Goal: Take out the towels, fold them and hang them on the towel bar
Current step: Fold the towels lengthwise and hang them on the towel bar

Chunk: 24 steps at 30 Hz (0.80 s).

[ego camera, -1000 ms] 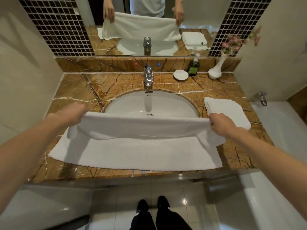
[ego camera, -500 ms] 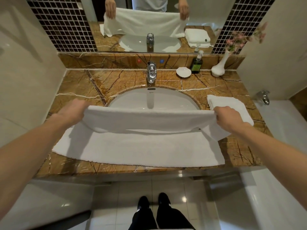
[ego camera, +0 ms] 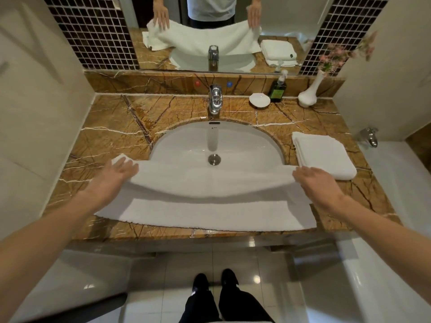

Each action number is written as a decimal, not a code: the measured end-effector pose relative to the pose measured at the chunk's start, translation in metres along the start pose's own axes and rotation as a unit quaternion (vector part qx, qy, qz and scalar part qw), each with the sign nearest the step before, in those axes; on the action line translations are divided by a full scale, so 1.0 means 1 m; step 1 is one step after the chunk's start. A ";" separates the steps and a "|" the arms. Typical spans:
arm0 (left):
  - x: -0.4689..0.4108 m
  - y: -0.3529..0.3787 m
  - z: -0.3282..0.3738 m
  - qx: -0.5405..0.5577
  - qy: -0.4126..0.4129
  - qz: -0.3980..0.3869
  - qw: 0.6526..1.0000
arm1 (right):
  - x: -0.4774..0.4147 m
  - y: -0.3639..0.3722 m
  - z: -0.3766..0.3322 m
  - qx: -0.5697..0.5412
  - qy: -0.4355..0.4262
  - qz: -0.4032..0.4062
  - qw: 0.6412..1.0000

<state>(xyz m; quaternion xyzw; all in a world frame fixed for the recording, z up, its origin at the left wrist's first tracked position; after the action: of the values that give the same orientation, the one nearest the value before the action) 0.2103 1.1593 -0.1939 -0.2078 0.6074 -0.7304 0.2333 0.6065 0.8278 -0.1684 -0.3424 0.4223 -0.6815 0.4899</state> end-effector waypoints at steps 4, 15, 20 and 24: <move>0.019 0.027 0.000 -0.013 0.045 -0.030 0.998 | 0.026 0.020 -0.023 0.012 -0.064 -0.023 0.998; 0.019 0.060 -0.038 0.094 -0.171 -0.057 0.979 | 0.034 0.046 -0.030 -0.258 0.209 -0.061 0.941; 0.019 0.062 -0.044 0.109 -0.150 -0.057 0.981 | 0.032 0.051 -0.034 -0.195 0.247 -0.150 0.937; 0.023 0.052 -0.046 -0.044 -0.115 -0.092 0.988 | 0.033 0.037 -0.022 -0.010 0.186 -0.141 0.972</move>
<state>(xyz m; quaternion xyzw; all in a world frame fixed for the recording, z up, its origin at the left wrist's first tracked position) 0.1697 1.1741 -0.2530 -0.3555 0.5864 -0.6926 0.2238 0.5915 0.7958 -0.2099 -0.2700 0.4602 -0.7913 0.2985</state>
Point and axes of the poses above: each hand's wrist, its own x-axis away from the middle knuckle, its own y-axis out of the palm, z = x × y, the point moved 4 cm from there along -x, towards the middle knuckle, and after that the axes turned 10 degrees about x, right-handed, at the moved point
